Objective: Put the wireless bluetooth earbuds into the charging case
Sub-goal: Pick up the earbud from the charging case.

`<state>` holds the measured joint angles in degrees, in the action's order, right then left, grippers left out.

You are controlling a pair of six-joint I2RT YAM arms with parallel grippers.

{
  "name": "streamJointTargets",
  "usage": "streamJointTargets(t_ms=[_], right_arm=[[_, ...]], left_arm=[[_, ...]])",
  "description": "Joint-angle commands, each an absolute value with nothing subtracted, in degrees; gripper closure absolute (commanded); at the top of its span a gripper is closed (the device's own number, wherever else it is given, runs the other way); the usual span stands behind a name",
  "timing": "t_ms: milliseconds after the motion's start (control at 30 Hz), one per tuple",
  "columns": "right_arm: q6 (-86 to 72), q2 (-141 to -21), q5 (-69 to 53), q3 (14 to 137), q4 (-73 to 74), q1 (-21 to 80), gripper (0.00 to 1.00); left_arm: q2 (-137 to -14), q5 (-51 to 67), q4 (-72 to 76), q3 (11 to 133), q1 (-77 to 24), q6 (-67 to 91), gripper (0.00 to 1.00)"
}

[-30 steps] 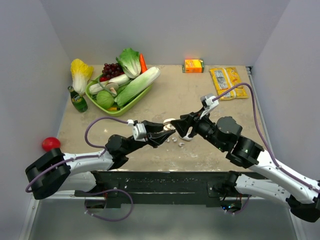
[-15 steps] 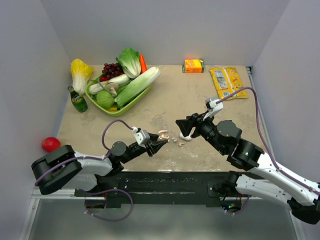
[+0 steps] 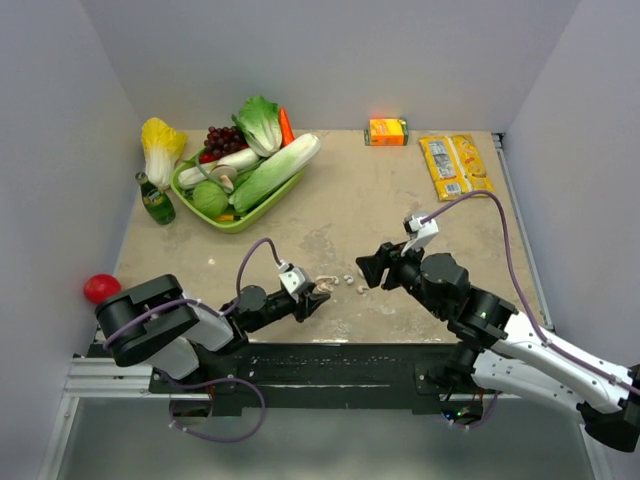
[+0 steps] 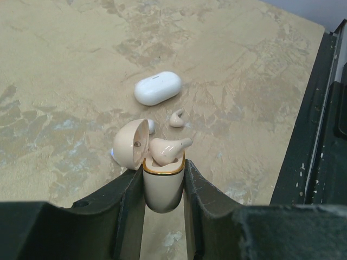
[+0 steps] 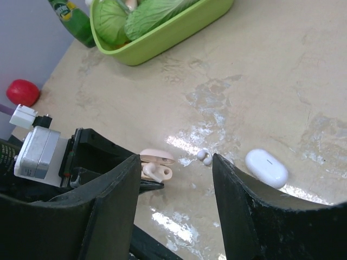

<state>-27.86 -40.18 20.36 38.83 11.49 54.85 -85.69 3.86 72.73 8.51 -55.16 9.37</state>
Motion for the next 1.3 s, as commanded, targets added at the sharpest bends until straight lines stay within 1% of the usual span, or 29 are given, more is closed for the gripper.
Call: streamJointTargets(t_ms=[0, 133, 300, 367, 400, 433, 533, 567, 700, 833, 933, 1033, 1100, 1267], right_arm=[[-28.74, -40.96, 22.06, 38.23, 12.65, 54.93, 0.42], [-29.00, -40.87, 22.06, 37.36, 12.83, 54.93, 0.42], [-29.00, -41.04, 22.15, 37.27, 13.01, 54.93, 0.42], [-28.83, -41.31, 22.15, 37.35, 12.92, 54.93, 0.42], [-28.83, -41.74, 22.24, 37.35, 12.83, 54.84, 0.42], [-28.74, -41.92, 22.24, 37.44, 12.83, 54.93, 0.42], [-28.74, -42.54, 22.24, 37.53, 12.83, 54.93, 0.42], [-28.83, -42.71, 22.24, 37.44, 12.66, 54.93, 0.42], [-29.00, -42.89, 22.06, 36.74, 11.87, 54.93, 0.42], [-29.09, -42.28, 20.75, 36.65, 11.08, 54.93, 0.42], [-27.69, -41.84, 16.62, 36.65, 8.80, 54.93, 0.43], [-25.58, -44.11, 12.49, 37.96, 8.35, 54.84, 0.43], [-24.44, -47.71, 10.38, 39.37, 8.70, 54.93, 0.43], [-24.26, -54.31, 8.97, 41.66, 9.84, 54.93, 0.43]], left_arm=[[-87.71, 2.81, 107.23, 9.22, -55.28, 8.35, 1.00], [-89.03, 2.37, 99.51, 11.16, -55.28, 7.39, 1.00], [-90.88, 1.93, 99.84, 11.43, -55.28, 6.95, 1.00], [-90.62, 1.50, 97.83, 11.77, -55.28, 6.24, 1.00], [-89.92, 1.15, 95.91, 12.73, -55.28, 5.98, 1.00], [-89.39, 0.62, 90.41, 13.53, -55.28, 4.67, 1.00], [-87.81, 0.18, 80.72, 16.96, -55.28, 1.86, 1.00], [-87.54, 0.18, 79.90, 17.31, -55.28, 1.41, 1.00], [-87.01, -1.49, 81.99, 15.65, -55.28, 0.88, 1.00], [-87.01, -0.62, 89.63, 13.36, -55.28, 2.02, 1.00], [-87.10, -0.18, 92.01, 12.92, -55.28, 2.37, 1.00], [-86.75, 1.58, 92.37, 13.10, -55.28, 2.64, 1.00], [-86.66, 1.76, 92.55, 13.01, -55.28, 2.90, 1.00], [-86.05, 2.20, 93.08, 12.83, -55.28, 3.16, 1.00]])
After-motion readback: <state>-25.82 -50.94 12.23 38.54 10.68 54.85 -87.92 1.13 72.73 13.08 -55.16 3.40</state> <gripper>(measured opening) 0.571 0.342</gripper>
